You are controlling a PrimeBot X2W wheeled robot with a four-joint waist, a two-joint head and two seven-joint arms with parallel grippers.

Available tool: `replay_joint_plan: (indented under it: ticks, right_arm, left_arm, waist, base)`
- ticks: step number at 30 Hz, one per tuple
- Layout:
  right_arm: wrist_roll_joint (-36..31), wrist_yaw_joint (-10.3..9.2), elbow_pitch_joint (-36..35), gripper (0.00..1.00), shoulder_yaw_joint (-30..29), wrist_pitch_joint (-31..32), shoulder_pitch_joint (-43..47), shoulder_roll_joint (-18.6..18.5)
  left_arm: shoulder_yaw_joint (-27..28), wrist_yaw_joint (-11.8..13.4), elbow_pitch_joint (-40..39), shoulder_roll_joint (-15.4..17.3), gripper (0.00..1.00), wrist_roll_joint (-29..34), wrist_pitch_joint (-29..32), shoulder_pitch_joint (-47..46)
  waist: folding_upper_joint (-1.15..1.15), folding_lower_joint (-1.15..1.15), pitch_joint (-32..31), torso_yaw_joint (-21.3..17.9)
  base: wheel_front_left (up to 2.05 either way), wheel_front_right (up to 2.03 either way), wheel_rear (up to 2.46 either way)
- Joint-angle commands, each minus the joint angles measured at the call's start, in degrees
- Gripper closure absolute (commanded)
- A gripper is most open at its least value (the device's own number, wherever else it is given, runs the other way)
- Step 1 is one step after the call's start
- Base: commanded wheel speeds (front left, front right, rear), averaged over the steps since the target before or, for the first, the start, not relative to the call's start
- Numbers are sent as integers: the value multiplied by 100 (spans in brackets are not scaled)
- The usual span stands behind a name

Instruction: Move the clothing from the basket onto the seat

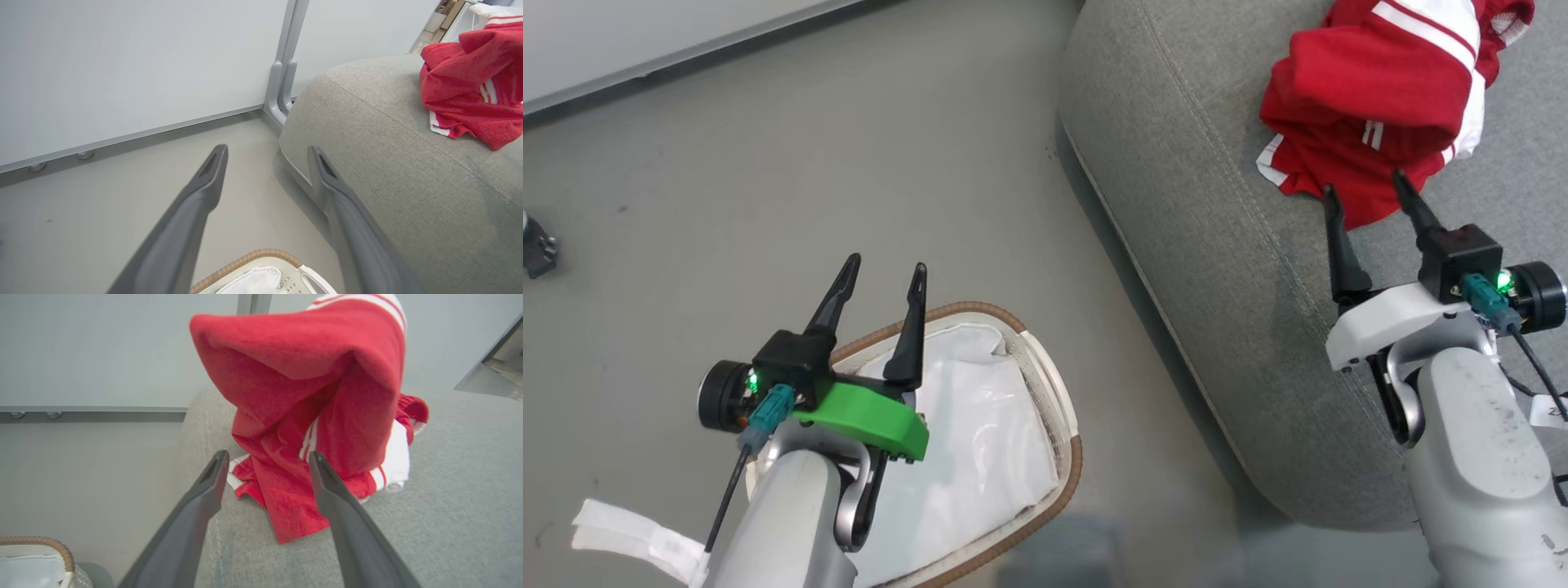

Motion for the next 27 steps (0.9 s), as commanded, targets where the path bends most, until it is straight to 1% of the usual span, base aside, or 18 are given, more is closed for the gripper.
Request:
replay_joint_plan:
  ticks: [1,3,7,11,15,20,27]
  right_arm:
    - [74,-8,-77,0,96,-13,131,20]
    - [166,-8,-188,0,264,-12,228,96]
    - [318,-8,-301,0,495,-12,367,199]
    - [383,-8,-354,0,634,-12,504,290]
    - [425,-8,-348,0,674,-12,628,317]
    - [446,-8,-332,0,685,-13,902,350]
    - [479,-8,-324,0,597,-12,1370,376]
  left_arm:
    - [138,-9,30,-20,0,83,-1,150]
    - [284,54,91,-41,0,277,-2,256]
    - [607,221,118,-68,0,466,-1,418]
    - [926,341,117,-95,0,505,-2,606]
    - [1216,400,132,-108,0,534,-1,805]
    - [1470,374,183,-111,0,528,-1,1088]
    - [1517,188,87,-107,0,542,-1,1489]
  waist:
    - [0,0,-316,294]
    - [0,0,-438,430]
    - [0,0,-630,745]
    - [0,0,-796,1073]
    - [0,0,-966,1319]
    - [0,0,-1192,1522]
    - [0,0,-1545,1626]
  base:
    - [0,0,0]
    - [0,0,0]
    - [0,0,0]
    - [0,0,0]
    - [0,0,0]
    - [0,0,0]
    - [0,0,0]
